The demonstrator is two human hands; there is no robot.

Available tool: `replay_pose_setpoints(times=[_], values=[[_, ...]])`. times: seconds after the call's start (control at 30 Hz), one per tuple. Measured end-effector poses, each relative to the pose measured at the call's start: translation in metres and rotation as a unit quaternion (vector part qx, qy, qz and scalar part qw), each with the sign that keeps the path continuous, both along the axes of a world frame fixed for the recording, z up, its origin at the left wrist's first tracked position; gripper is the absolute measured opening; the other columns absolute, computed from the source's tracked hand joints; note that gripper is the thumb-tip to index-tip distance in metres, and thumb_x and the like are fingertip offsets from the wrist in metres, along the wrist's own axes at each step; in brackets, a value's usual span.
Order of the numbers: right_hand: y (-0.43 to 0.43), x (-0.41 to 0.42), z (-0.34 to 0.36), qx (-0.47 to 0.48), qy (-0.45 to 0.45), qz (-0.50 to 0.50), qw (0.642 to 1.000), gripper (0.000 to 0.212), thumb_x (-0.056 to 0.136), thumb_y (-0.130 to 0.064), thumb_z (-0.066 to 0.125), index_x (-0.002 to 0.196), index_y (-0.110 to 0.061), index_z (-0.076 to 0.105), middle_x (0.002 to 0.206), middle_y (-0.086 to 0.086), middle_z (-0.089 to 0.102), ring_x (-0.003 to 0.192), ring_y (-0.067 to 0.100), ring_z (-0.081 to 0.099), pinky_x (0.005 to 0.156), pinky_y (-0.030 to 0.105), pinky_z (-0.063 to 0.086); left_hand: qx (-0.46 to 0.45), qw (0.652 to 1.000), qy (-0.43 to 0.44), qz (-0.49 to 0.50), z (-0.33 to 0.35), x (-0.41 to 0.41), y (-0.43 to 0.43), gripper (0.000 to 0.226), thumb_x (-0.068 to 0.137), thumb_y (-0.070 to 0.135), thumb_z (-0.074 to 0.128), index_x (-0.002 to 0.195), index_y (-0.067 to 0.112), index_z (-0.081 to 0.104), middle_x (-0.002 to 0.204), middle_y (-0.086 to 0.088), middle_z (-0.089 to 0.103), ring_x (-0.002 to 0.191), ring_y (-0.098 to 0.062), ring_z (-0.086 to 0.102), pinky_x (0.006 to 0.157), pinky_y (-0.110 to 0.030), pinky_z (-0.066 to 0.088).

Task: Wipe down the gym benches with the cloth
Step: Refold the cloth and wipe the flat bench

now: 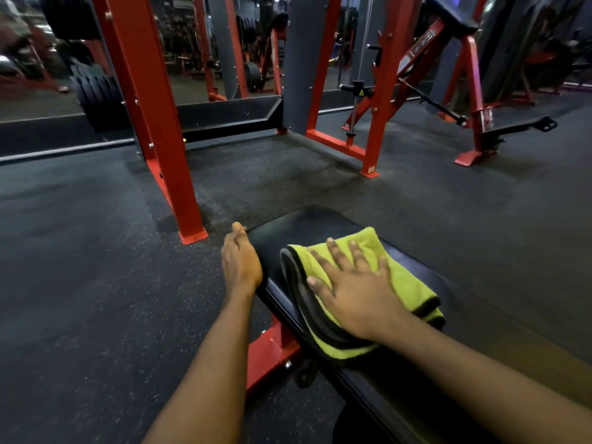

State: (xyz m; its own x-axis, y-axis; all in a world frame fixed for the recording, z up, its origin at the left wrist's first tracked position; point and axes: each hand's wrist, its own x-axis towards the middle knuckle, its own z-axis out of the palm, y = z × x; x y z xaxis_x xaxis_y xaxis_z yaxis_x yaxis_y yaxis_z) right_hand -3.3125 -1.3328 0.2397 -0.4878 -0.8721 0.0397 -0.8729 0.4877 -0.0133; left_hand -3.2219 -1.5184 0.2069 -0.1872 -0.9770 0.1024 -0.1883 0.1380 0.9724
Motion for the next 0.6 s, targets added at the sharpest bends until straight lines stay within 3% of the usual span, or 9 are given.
replay_pose_setpoints(times=[0.17, 0.3, 0.43, 0.6], values=[[-0.025, -0.035, 0.010, 0.009, -0.048, -0.096, 0.994, 0.059, 0.101, -0.061, 0.013, 0.156, -0.041, 0.006, 0.167, -0.004, -0.005, 0.152, 0.035, -0.002, 0.109, 0.076, 0.007, 0.000, 1.000, -0.016, -0.003, 0.002, 0.002, 0.002, 0.061, 0.104, 0.052, 0.016, 0.134, 0.014, 0.054, 0.136, -0.012, 0.052, 0.126, -0.026, 0.046, 0.105, -0.041, 0.033], [-0.033, -0.003, 0.008, 0.002, -0.064, -0.112, 0.992, 0.082, 0.088, -0.079, 0.012, 0.157, -0.035, 0.005, 0.166, 0.007, -0.009, 0.149, 0.045, -0.008, 0.106, 0.079, -0.004, -0.014, 0.999, -0.033, -0.002, 0.002, -0.001, 0.002, 0.061, 0.104, 0.050, 0.016, 0.133, 0.013, 0.054, 0.136, -0.013, 0.053, 0.126, -0.028, 0.046, 0.105, -0.041, 0.032], [0.007, 0.020, 0.003, 0.007, -0.038, -0.059, 0.998, 0.090, 0.079, -0.089, 0.010, 0.155, -0.042, -0.003, 0.166, -0.001, -0.012, 0.151, 0.037, -0.011, 0.106, 0.076, -0.005, -0.015, 0.999, -0.049, -0.013, 0.004, -0.002, 0.001, 0.061, 0.104, 0.050, 0.016, 0.135, 0.011, 0.053, 0.138, -0.015, 0.051, 0.127, -0.030, 0.046, 0.105, -0.041, 0.033], [0.022, -0.049, 0.010, 0.014, -0.073, -0.131, 0.989, 0.075, 0.086, -0.083, 0.012, 0.153, -0.051, 0.002, 0.165, -0.014, -0.009, 0.153, 0.030, -0.003, 0.107, 0.078, 0.005, -0.025, 0.995, -0.092, -0.035, 0.010, -0.001, -0.005, 0.061, 0.105, 0.048, 0.016, 0.141, 0.009, 0.047, 0.145, -0.017, 0.045, 0.133, -0.034, 0.042, 0.110, -0.043, 0.030]])
